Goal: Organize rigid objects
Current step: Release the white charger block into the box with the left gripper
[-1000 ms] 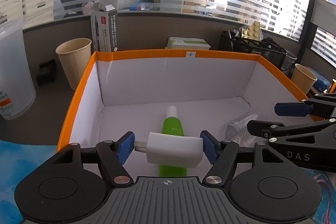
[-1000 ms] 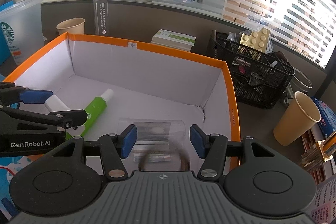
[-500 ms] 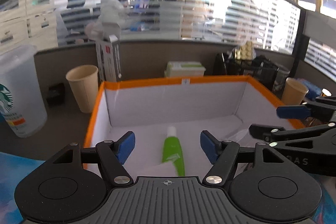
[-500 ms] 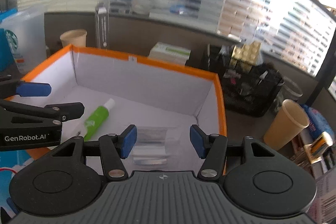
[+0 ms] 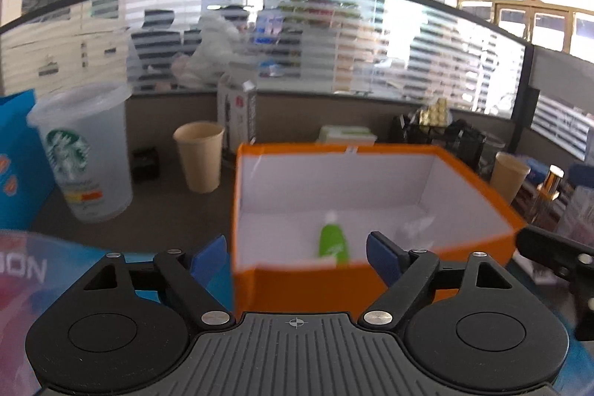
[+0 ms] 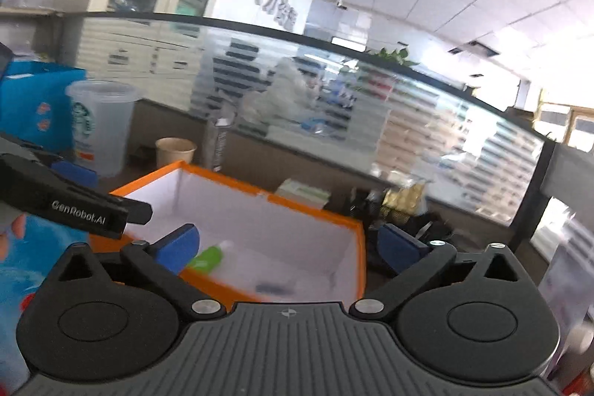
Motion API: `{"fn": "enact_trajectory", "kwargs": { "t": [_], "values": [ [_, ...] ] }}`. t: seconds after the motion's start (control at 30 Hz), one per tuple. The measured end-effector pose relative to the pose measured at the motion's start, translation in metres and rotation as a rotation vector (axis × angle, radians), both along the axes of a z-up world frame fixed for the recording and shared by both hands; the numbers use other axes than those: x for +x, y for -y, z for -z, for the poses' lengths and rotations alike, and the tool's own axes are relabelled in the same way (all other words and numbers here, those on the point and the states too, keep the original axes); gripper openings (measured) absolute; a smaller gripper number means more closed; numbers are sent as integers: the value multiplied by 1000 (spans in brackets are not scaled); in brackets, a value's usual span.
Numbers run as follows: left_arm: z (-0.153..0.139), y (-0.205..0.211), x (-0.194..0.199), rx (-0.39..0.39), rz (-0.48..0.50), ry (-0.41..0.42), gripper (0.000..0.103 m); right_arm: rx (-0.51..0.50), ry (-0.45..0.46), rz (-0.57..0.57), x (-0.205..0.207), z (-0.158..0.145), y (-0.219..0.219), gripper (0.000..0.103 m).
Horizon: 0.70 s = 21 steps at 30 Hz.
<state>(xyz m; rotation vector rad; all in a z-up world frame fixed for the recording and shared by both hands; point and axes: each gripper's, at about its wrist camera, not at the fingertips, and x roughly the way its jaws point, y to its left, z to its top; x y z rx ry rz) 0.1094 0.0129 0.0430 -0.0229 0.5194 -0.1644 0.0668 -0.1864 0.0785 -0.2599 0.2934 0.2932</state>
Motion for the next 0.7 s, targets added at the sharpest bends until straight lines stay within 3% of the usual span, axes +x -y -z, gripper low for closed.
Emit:
{"fn": "enact_trajectory", "kwargs": {
  "t": [0.3, 0.57, 0.7],
  "values": [
    [52, -8, -32, 17, 76, -108, 85, 138, -254, 10, -9, 72, 13, 103],
    [75, 5, -50, 70, 199, -144, 85, 90, -303, -2, -3, 95, -4, 103],
    [83, 13, -55, 98, 235, -151, 85, 117, -334, -2, 11, 100, 2, 103]
  ]
}}
